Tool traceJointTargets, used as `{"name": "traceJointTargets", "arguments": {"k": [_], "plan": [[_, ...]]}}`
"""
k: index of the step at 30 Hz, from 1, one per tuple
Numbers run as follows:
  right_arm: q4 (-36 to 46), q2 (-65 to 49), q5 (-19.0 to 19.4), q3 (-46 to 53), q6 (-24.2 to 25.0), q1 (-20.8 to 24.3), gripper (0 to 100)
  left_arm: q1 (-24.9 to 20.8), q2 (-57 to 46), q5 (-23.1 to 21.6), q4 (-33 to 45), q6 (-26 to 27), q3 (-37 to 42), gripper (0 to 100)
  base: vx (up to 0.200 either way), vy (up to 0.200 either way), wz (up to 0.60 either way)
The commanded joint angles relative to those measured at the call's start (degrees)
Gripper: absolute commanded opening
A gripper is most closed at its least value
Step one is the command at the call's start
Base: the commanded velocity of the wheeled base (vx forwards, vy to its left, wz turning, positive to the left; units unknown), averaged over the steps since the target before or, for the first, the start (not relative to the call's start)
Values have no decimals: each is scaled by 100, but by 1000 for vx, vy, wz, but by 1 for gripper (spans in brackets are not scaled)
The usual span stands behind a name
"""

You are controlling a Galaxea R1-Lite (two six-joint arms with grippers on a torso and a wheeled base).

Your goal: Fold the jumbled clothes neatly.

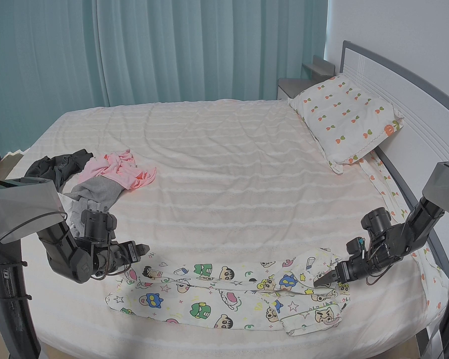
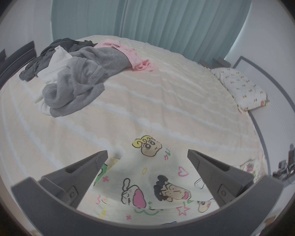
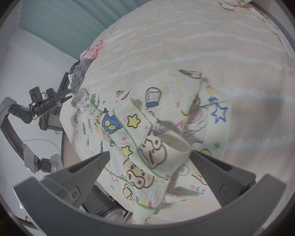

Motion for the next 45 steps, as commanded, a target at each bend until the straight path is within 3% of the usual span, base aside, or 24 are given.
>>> {"name": "traceJointTargets", "arguments": {"k": [1, 5, 6, 8, 12, 15, 17, 19, 20, 23, 36, 39, 40, 44, 45], "plan": [[-34, -528, 48, 181, 325, -303, 100, 241, -618, -108, -34, -489, 92, 100, 0, 0, 0], [-280, -1082, 74, 392, 1160, -321, 100, 399, -996, -486, -7, -1315, 92, 100, 0, 0, 0], [-561, -1424, 109, 611, 1810, -259, 100, 452, -1110, -680, 10, -1842, 101, 100, 0, 0, 0], [-922, -1679, 241, 901, 2478, -110, 100, 443, -1128, -759, 10, -2370, 180, 100, 0, 0, 0], [-2565, -1908, 417, 1903, 3902, 251, 100, 461, -1066, -1339, 10, -3539, 347, 100, 0, 0, 0], [-3945, -1600, 399, 2369, 4552, 479, 100, 689, -1040, -2060, -16, -4215, 382, 100, 0, 0, 0], [-4921, -1328, 390, 2651, 5053, 620, 100, 838, -996, -2411, -69, -4295, 364, 100, 0, 0, 0], [-5817, -906, 390, 2976, 5457, 760, 100, 1076, -1057, -2446, -183, -4092, 355, 100, 0, 0, 0], [-5940, -844, 390, 3028, 5484, 769, 100, 1120, -1066, -2455, -210, -4048, 364, 100, 0, 0, 0], [-7645, 175, 355, 3582, 5554, 787, 100, 1295, -926, -2455, -280, -3433, 391, 100, 0, 0, 0], [-7672, 457, 241, 3442, 5528, 787, 100, 1208, -328, -2350, -289, -2255, 364, 100, 0, 0, 0], [-7654, 448, -111, 3037, 5519, 751, 100, 1199, -328, -2376, -289, -2308, 382, 100, 0, 0, 0], [-7645, 457, -497, 2782, 5493, 751, 100, 1199, -337, -2394, -306, -2352, 391, 100, 0, 0, 0], [-7645, 404, -647, 2677, 5150, 672, 100, 1199, -337, -2394, -315, -2370, 417, 100, 0, 0, 0], [-7645, 421, -638, 2659, 4746, 541, 100, 1199, -346, -2394, -315, -2379, 435, 100, 0, 0, 0]]}}
